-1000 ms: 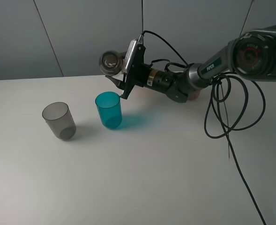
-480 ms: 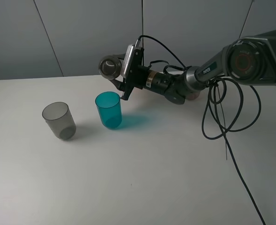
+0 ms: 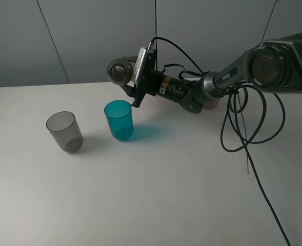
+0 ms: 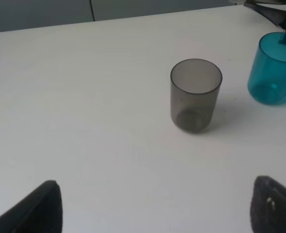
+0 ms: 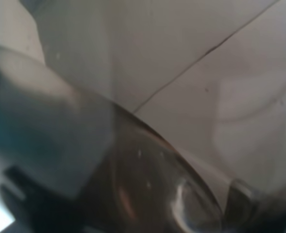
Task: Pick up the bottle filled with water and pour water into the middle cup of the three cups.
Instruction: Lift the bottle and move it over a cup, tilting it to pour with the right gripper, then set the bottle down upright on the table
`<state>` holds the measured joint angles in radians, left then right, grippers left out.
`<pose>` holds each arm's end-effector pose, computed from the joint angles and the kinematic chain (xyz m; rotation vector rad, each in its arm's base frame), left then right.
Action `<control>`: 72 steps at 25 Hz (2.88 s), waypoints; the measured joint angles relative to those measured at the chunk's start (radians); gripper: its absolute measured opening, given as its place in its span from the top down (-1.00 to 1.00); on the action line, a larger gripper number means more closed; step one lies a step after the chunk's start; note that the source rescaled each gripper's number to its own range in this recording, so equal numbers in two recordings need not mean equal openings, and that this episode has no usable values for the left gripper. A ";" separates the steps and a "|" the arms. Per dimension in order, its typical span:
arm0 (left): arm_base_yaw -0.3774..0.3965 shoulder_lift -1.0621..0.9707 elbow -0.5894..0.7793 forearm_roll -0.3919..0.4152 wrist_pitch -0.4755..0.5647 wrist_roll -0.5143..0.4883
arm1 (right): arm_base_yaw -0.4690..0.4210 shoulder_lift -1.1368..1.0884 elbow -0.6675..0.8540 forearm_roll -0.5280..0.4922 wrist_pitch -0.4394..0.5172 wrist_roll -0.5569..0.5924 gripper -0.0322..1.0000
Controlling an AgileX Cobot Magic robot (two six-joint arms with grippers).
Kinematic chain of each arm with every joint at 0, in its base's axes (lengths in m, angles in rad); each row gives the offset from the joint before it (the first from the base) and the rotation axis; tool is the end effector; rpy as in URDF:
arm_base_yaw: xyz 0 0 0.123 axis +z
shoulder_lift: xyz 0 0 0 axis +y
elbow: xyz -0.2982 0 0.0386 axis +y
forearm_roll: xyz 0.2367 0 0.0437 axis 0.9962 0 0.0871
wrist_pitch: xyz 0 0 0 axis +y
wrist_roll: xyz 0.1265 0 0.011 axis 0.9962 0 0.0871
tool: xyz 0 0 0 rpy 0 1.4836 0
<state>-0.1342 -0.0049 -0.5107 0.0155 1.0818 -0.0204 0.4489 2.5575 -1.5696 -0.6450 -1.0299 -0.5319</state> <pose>-0.0011 0.0019 0.2563 0.1156 2.0473 -0.0777 0.4632 0.2957 0.0844 -1.2625 0.8979 0.0600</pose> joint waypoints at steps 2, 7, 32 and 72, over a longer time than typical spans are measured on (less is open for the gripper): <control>0.000 0.000 0.000 0.000 0.000 0.000 | 0.000 0.000 0.000 0.001 -0.011 -0.005 0.57; 0.000 0.000 0.000 0.000 0.000 0.000 | 0.000 0.018 0.000 0.013 -0.041 -0.040 0.57; 0.000 0.000 0.000 0.000 0.000 0.000 | 0.000 0.057 -0.037 0.054 -0.071 -0.235 0.57; 0.000 0.000 0.000 0.000 0.000 -0.002 | 0.000 0.058 -0.037 0.064 -0.093 -0.455 0.57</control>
<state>-0.1342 -0.0049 -0.5107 0.0155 1.0818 -0.0224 0.4489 2.6153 -1.6067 -0.5808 -1.1224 -0.9872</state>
